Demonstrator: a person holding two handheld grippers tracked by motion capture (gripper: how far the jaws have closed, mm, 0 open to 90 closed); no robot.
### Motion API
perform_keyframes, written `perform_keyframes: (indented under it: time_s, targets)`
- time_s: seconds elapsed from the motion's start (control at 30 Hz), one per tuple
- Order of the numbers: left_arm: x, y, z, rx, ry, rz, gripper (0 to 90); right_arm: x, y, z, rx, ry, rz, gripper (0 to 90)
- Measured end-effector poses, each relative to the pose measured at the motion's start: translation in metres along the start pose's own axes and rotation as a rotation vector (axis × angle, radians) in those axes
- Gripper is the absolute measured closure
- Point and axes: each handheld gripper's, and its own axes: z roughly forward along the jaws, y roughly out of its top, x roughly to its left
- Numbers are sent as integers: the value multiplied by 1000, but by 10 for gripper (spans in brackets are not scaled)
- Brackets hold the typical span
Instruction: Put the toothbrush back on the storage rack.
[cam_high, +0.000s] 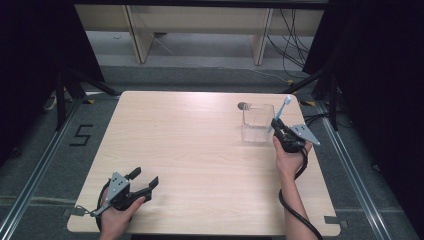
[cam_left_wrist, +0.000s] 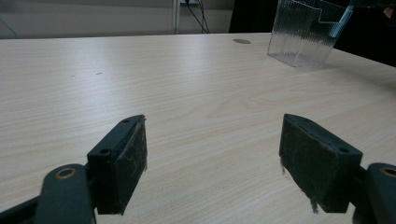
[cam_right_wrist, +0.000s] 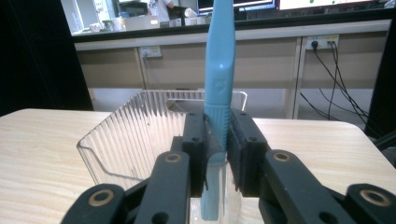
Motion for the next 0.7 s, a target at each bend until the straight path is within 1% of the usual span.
perform_keyframes:
  time_s: [0.07, 0.1, 0.13, 0.23, 0.27, 0.3, 0.37, 0.4, 0.43, 0.47, 0.53, 0.57, 0.6, 0.63, 0.67, 0.7]
  targets:
    - [0, 0, 0, -1, 0, -1, 229, 2, -1, -1, 12, -2, 29, 744]
    - [0, 0, 0, -2, 0, -1, 229, 3, -1, -1, 18, -6, 29, 723]
    - [0, 0, 0, 0, 0, 0, 229, 1, -1, -1, 16, -4, 6, 700]
    - [0, 0, 0, 0, 0, 0, 229, 0, -2, -1, 21, -8, 4, 630]
    - [0, 0, 0, -1, 0, 0, 229, 2, -2, -2, 25, -11, 27, 605]
    - [0, 0, 0, 0, 1, 0, 229, 0, -2, -2, 27, -9, 5, 580]
    - [0, 0, 0, -1, 0, 0, 229, 1, -2, -3, 38, -8, 9, 546]
    - [0, 0, 0, -1, 0, 0, 229, 2, -2, -3, 42, -9, 28, 535]
    - [0, 0, 0, -1, 1, 0, 229, 0, -2, -3, 43, -9, 13, 524]
    - [-1, 0, -1, 11, 7, 3, 229, 0, -2, -3, 49, -7, 16, 515]
    - [-1, 0, -1, 11, 7, 2, 229, 0, -2, -4, 64, -5, 9, 504]
    - [-1, 0, 0, 3, 4, 1, 229, 0, -3, -4, 67, -6, 10, 499]
    - [0, 0, 0, -2, 0, 0, 229, 1, -3, -5, 70, -3, 37, 493]
    - [0, 0, 0, -1, 1, 0, 229, -1, -3, -5, 74, -1, 10, 489]
    - [0, 0, 0, -1, 1, 0, 229, -1, -3, -6, 87, -9, 17, 487]
    - [-1, 0, -1, 10, 7, 3, 229, -2, -3, -7, 92, -4, 8, 486]
